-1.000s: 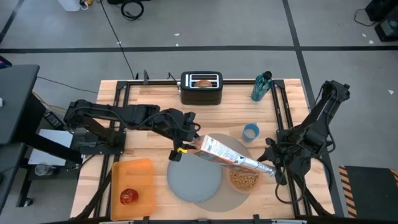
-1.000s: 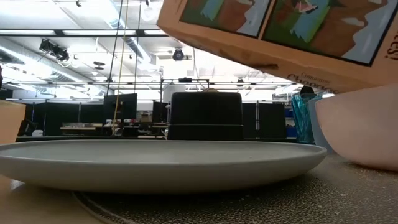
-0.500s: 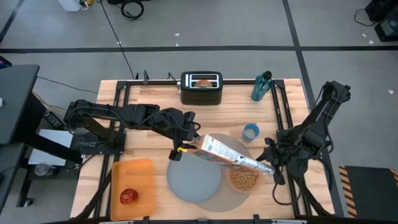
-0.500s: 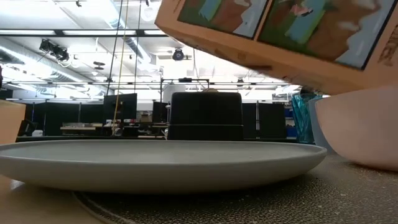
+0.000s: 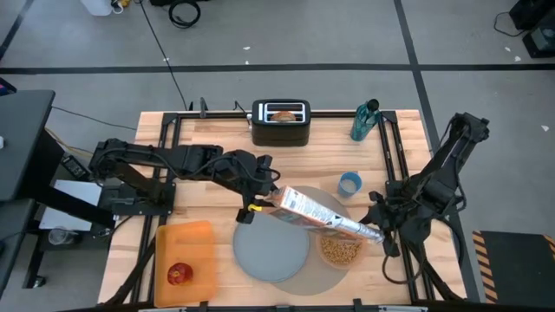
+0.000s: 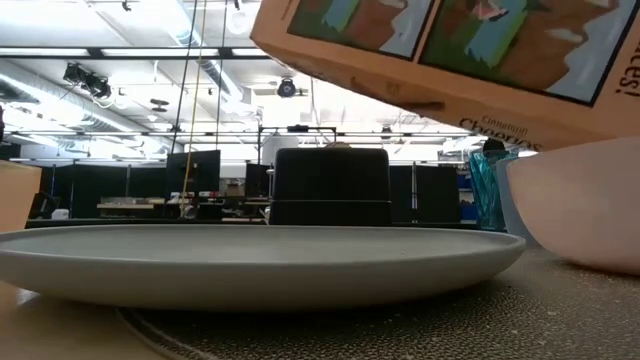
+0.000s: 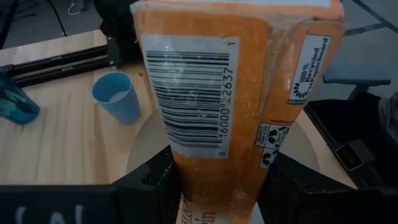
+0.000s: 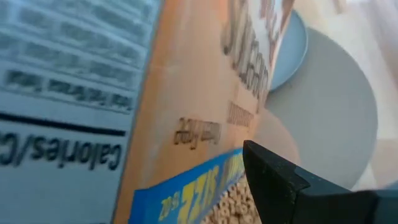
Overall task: Arrange a breakfast setting
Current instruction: Pour cereal into the orange bowl
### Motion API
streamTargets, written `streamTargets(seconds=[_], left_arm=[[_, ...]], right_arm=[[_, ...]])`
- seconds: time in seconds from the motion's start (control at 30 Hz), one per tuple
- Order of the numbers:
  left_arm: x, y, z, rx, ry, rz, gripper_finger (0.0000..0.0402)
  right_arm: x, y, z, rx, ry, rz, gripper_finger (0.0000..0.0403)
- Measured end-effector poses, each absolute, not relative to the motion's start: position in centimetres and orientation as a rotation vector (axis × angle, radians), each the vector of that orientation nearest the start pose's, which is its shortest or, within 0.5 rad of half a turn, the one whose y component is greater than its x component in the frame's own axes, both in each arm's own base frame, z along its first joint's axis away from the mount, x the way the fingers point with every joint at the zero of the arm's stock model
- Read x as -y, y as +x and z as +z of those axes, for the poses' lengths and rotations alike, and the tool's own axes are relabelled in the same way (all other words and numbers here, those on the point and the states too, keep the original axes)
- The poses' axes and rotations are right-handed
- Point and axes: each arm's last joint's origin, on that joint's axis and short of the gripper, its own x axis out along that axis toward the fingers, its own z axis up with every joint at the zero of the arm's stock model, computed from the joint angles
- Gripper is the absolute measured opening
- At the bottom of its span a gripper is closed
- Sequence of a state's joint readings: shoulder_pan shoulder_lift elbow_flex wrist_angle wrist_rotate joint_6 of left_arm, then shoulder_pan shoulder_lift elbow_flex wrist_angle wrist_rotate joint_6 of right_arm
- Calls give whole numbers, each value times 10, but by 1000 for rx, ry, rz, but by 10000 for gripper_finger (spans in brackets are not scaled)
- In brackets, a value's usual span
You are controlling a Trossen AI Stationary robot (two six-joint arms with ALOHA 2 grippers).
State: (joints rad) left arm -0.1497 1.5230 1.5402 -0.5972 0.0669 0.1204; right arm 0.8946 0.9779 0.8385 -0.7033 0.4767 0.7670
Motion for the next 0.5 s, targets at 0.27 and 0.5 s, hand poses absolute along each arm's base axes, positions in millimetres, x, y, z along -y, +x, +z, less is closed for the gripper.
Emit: streamTargets(seconds=[0.27,0.5], left_arm=[[51,328,377,-580,136,-242,171],[50,327,377,-593,137,-238,171]], right_arm=[[-132,130,292,-759,204,116,168],[-131,128,293,-737,181,79,168]])
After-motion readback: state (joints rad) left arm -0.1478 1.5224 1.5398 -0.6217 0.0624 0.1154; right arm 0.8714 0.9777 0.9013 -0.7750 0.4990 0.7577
